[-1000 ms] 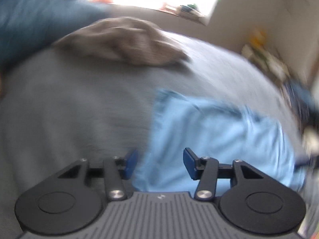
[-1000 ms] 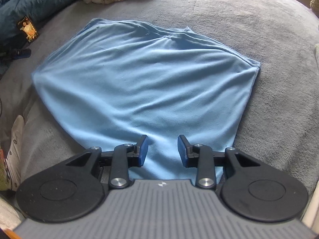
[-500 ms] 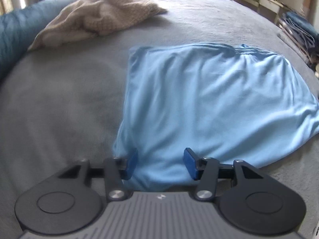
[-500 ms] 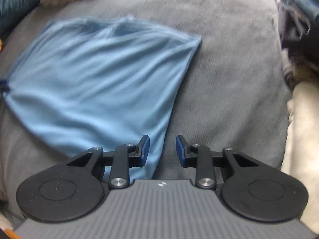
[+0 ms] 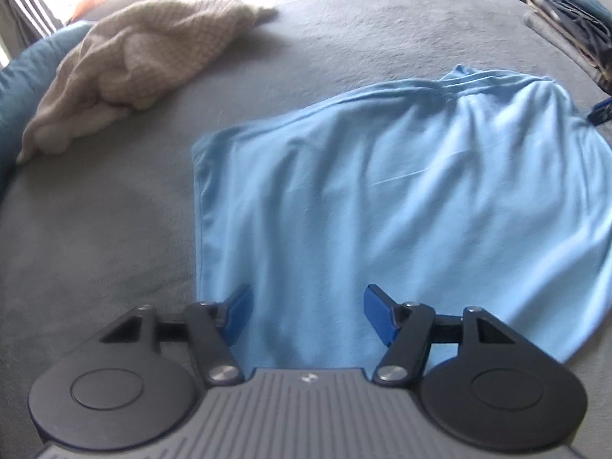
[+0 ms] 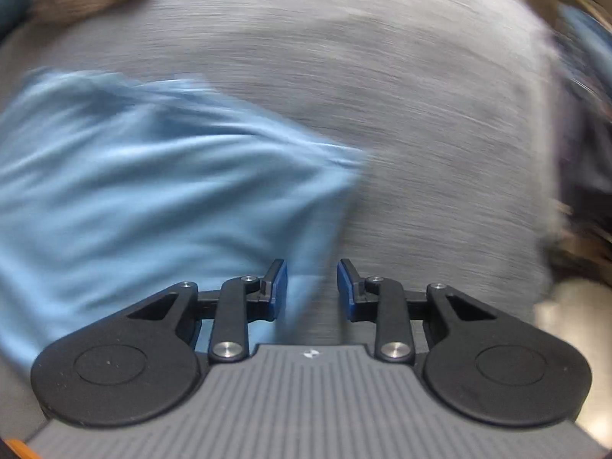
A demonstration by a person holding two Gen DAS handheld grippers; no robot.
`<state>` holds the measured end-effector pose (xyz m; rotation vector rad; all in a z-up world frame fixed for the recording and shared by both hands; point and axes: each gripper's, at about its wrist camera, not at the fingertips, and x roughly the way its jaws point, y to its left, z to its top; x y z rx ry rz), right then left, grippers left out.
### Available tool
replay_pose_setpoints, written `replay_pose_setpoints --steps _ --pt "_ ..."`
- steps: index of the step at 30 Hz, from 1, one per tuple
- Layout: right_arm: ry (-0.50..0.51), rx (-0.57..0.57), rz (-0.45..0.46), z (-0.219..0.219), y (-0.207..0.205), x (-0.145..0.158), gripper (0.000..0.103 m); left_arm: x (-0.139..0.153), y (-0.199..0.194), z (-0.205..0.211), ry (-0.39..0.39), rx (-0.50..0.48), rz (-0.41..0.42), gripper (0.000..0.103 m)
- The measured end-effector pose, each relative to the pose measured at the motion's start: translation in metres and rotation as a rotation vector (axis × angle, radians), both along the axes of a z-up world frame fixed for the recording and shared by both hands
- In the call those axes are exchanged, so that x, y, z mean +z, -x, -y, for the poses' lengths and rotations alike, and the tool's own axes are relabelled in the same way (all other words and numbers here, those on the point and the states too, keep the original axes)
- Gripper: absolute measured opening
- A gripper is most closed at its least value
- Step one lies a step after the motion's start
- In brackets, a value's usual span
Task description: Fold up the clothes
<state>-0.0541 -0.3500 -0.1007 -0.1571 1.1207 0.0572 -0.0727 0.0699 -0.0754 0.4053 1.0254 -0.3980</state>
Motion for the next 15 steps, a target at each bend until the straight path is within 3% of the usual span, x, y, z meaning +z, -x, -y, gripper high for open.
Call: replay_pose_setpoints --steps 2,6,12,15 --pt "0.017 -0.046 0.035 0.017 -0.002 0.010 0.028 0.003 -0.004 -0.004 0.020 0.000 0.014 0.065" --pt "-0.146 -0.016 0.096 0.015 -0.005 0.031 0.028 0.012 -0.016 0.008 0.041 -0.064 0.077 0.065" --pt "-0.247 0.072 0.017 -0.023 -0.021 0.002 0.027 -0.004 -0.037 0.039 0.073 -0.132 0.084 0.065" --pt "-0.235 0.017 0.013 -0.013 -0.031 -0.005 0.027 -0.015 -0.058 0.036 0.032 -0.063 0.127 0.065"
